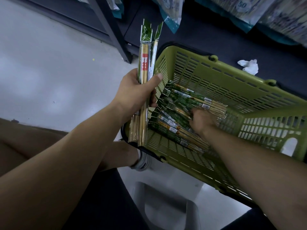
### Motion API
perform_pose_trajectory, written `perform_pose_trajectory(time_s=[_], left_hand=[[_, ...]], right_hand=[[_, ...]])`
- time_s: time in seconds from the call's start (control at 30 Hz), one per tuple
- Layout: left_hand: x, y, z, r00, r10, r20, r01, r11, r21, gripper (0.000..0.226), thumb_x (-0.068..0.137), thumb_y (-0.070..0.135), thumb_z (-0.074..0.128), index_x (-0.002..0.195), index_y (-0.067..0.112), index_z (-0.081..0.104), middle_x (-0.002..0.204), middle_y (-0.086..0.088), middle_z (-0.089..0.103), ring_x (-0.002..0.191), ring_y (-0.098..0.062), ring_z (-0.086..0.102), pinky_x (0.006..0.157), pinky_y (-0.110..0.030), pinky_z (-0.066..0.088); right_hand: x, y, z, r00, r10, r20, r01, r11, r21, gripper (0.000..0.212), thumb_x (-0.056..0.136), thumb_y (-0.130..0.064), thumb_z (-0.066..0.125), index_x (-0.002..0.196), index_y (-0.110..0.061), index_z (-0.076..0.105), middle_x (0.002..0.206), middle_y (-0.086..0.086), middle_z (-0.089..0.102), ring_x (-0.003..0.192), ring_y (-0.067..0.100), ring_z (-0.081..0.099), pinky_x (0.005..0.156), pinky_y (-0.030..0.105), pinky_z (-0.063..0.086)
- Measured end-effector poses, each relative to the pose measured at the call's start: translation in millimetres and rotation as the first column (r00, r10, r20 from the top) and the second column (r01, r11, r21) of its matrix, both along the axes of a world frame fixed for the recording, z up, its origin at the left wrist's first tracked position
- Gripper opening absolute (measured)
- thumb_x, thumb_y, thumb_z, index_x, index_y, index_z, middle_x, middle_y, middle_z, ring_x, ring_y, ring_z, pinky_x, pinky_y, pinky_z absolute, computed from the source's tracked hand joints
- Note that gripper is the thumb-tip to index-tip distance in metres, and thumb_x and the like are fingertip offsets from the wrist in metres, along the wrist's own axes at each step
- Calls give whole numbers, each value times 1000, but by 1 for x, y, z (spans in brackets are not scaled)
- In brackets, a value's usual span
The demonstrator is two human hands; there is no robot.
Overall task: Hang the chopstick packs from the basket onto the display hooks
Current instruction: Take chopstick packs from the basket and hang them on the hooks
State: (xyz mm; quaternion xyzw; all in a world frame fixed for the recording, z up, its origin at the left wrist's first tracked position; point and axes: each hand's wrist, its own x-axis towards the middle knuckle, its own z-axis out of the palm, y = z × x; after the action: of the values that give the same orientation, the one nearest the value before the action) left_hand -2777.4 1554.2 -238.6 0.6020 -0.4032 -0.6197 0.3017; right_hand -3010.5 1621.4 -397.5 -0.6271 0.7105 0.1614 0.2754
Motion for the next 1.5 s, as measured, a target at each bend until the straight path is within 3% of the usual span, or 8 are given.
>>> perform_pose_trajectory(time_s=[0.2, 0.37, 0.5, 0.67, 0.87, 1.13, 1.3, 1.5], left_hand=[[-2, 4, 5, 999, -27, 45, 27, 1000, -9, 26, 95, 32, 75, 96, 16, 54, 72, -5, 56, 56, -17, 58, 55, -30, 56], [-13, 14, 6, 995, -53, 90, 52, 999, 13, 27, 94, 38, 75, 105, 19, 60, 73, 14, 65, 59, 0, 63, 59, -24, 56], [-25, 18, 13, 999, -36, 22, 35, 998, 46, 50, 94, 46, 72, 131, 15, 60, 113, 2, 74, 98, -8, 73, 83, -31, 59], [-25, 17, 18, 994, -20, -112, 27, 997, 66, 48, 93, 40, 73, 128, 9, 63, 114, -8, 76, 98, -22, 76, 83, -33, 61], [-16, 13, 14, 989, -146, -25, 147, 989, 20, 43, 95, 40, 72, 114, 2, 66, 93, -7, 77, 82, -19, 75, 71, -32, 60], [-19, 11, 12, 993, -113, 37, 114, 993, -38, 30, 104, 30, 60, 107, 3, 71, 88, -4, 75, 81, -15, 73, 74, -31, 58], [-7, 1, 16, 991, -12, 132, 23, 996, -81, 30, 98, 39, 67, 100, 12, 56, 81, -15, 68, 64, -24, 72, 60, -36, 59], [4, -3, 12, 989, 67, 130, -60, 997, -58, 34, 90, 45, 73, 86, 20, 51, 82, -11, 55, 71, -27, 60, 71, -50, 60]], right_hand=[[-14, -7, 28, 969, -142, 201, 108, 979, 172, 15, 94, -29, 70, 99, -15, 68, 88, 7, 66, 77, 24, 60, 60, 28, 41], [12, -29, 105, 718, -325, 616, 332, 937, 107, 11, 93, -23, 72, 85, -24, 65, 76, -6, 69, 62, 2, 65, 54, 17, 49], [45, -46, 169, 549, -199, 812, 368, 930, -21, 11, 93, -28, 74, 83, -29, 70, 67, -17, 70, 52, -5, 58, 47, 15, 46], [62, -38, 188, 542, -157, 825, 347, 936, -50, 18, 86, -12, 79, 98, -21, 71, 81, -9, 73, 70, 9, 72, 61, 31, 59], [62, -35, 183, 214, -353, 911, 381, 889, 255, 23, 94, 14, 56, 105, -2, 67, 89, 11, 66, 73, 16, 74, 72, 32, 63], [59, -40, 168, 166, -344, 924, 486, 844, 228, 24, 94, 3, 65, 113, -11, 71, 82, 6, 73, 62, 12, 68, 52, 25, 56], [30, -31, 116, 478, -399, 783, 564, 822, 74, 16, 96, -11, 67, 94, -27, 68, 85, -7, 73, 67, 2, 67, 57, 19, 52], [17, 26, 34, 884, -224, 410, 111, 954, 280, 38, 91, -31, 75, 125, -18, 66, 120, 2, 66, 106, 21, 63, 88, 33, 52]])
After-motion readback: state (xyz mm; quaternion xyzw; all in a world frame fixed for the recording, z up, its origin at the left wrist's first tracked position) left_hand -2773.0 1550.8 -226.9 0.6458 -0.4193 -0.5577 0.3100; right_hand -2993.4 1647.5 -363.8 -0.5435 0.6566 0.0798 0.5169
